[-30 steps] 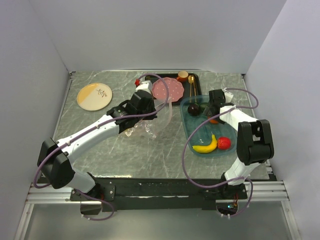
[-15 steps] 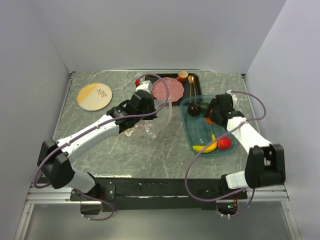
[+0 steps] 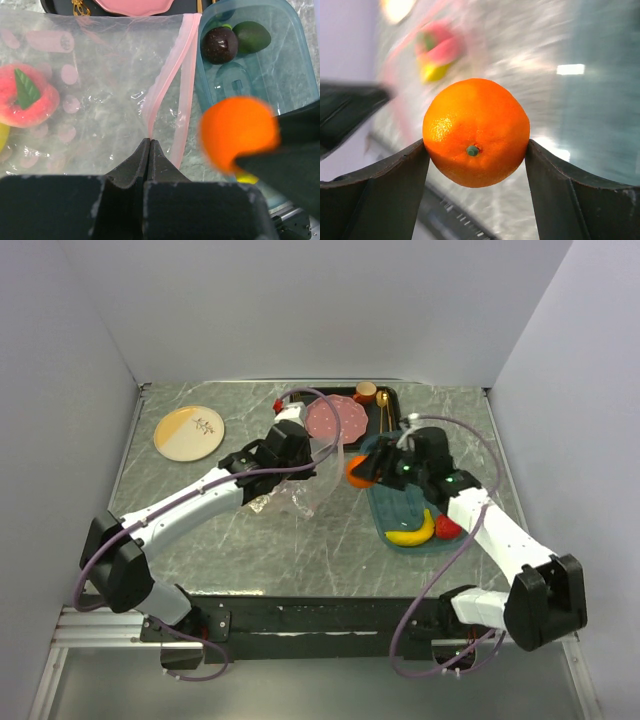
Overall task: Place the food in the zip-top bag and seal the zipper
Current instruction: Place the fake fruit in the zipper food storage bag.
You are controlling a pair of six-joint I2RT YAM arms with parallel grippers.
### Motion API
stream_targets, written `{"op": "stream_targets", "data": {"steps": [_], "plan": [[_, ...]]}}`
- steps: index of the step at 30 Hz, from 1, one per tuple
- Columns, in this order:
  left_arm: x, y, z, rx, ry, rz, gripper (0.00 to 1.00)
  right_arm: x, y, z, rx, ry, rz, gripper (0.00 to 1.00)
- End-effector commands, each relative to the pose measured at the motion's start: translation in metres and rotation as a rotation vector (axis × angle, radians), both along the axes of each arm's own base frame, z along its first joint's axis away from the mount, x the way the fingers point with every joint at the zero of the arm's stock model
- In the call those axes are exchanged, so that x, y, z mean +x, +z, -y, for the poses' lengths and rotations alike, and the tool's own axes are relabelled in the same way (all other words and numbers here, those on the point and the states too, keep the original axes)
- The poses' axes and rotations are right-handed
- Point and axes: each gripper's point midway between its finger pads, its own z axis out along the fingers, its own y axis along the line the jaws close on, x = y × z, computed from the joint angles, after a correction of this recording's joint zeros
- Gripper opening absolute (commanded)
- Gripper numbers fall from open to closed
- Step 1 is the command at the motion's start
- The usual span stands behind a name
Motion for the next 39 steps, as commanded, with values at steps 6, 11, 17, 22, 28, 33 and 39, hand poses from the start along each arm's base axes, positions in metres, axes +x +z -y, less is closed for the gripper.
{"op": "stream_targets", "data": {"steps": [6, 11, 17, 22, 28, 33, 39], "plan": [[0.004, 0.025, 0.005, -0.064, 0.002, 0.042, 0.01, 0.003, 0.044, -0.074, 0.19, 0.194, 0.066, 0.54], [0.004, 0.03, 0.005, -0.066, -0.002, 0.052, 0.01, 0.012, 0.028, -0.087, 0.153, 0.209, 0.031, 0.56], [0.003, 0.032, 0.002, -0.073, 0.007, 0.055, 0.01, 0.024, 0.011, -0.087, 0.076, 0.168, -0.009, 0.62], [0.0, 0.032, 0.004, -0.078, -0.006, 0.054, 0.01, 0.029, 0.011, -0.086, 0.066, 0.164, 0.023, 0.77], [0.0, 0.032, 0.0, -0.076, 0.007, 0.055, 0.01, 0.034, 0.014, -0.077, 0.025, 0.123, 0.041, 0.97], [-0.001, 0.033, -0.001, -0.08, 0.009, 0.056, 0.01, 0.037, 0.016, -0.071, -0.01, 0.104, 0.032, 0.99], [-0.002, 0.031, -0.002, -0.069, 0.009, 0.055, 0.01, 0.045, 0.025, -0.012, -0.097, -0.088, 0.092, 1.0]]}}
